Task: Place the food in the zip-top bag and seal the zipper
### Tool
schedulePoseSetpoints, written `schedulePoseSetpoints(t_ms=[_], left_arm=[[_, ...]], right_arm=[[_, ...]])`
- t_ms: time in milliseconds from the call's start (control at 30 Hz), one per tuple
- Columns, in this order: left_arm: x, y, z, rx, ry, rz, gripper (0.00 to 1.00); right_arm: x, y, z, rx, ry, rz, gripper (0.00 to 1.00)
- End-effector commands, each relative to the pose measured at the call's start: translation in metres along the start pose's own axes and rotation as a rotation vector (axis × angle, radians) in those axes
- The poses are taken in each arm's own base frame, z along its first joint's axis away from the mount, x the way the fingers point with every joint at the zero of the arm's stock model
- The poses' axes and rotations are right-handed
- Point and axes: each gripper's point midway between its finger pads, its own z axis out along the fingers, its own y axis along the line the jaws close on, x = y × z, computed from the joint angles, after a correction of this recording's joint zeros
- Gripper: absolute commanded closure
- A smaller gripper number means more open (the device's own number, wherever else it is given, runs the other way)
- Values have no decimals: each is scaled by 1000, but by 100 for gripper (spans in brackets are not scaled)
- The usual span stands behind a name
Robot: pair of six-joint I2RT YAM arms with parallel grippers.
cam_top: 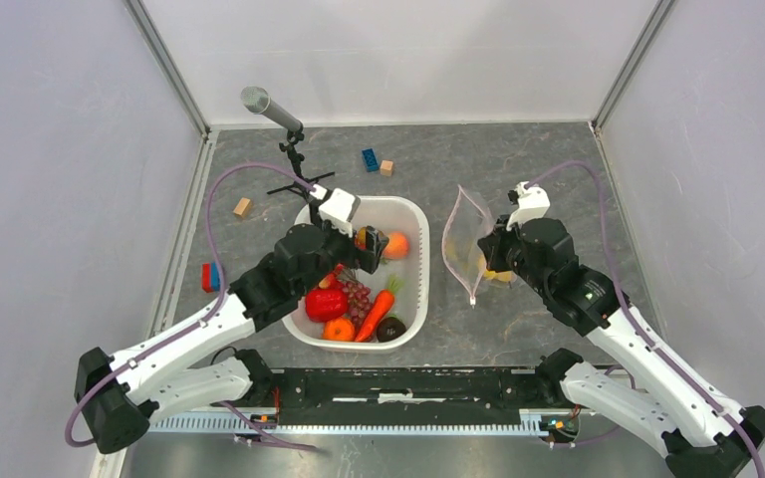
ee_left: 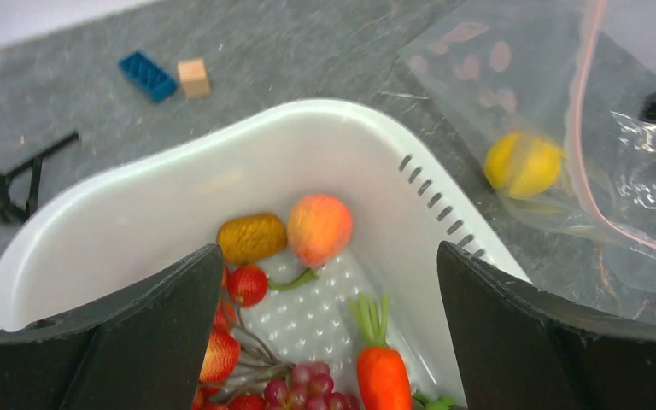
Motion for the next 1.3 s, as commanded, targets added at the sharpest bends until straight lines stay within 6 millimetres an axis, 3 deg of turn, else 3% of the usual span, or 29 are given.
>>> schedulePoseSetpoints(t_ms=[0,233,333,567,733,933,1100,1200,1267], left_arm=[[30,23,-4,-124,120,-144,0],[91,55,1,-357,332,-174,2],[111,59,7,-397,388,-187,2],[146,81,18,-536,484,-110,0],[172,85,29,-554,546,-93,2],[193,84,35,-551,597,-90,15],[198,81,37,-531,606,-87,39],[191,81,36,-526,597,-81,61],[182,81,35,-518,573,-84,68]], right_arm=[[-7,13,7,-59,-38,10,100],[-5,14,8,-68,-36,11,100],[-5,12,6,-65,-43,16,100],[-2,12,5,-69,-45,22,100],[0,14,6,-80,-40,22,100],[0,14,6,-84,-43,22,100],[2,13,6,-83,-44,21,100],[1,13,5,-84,-46,22,100],[1,12,5,-83,-50,23,100]])
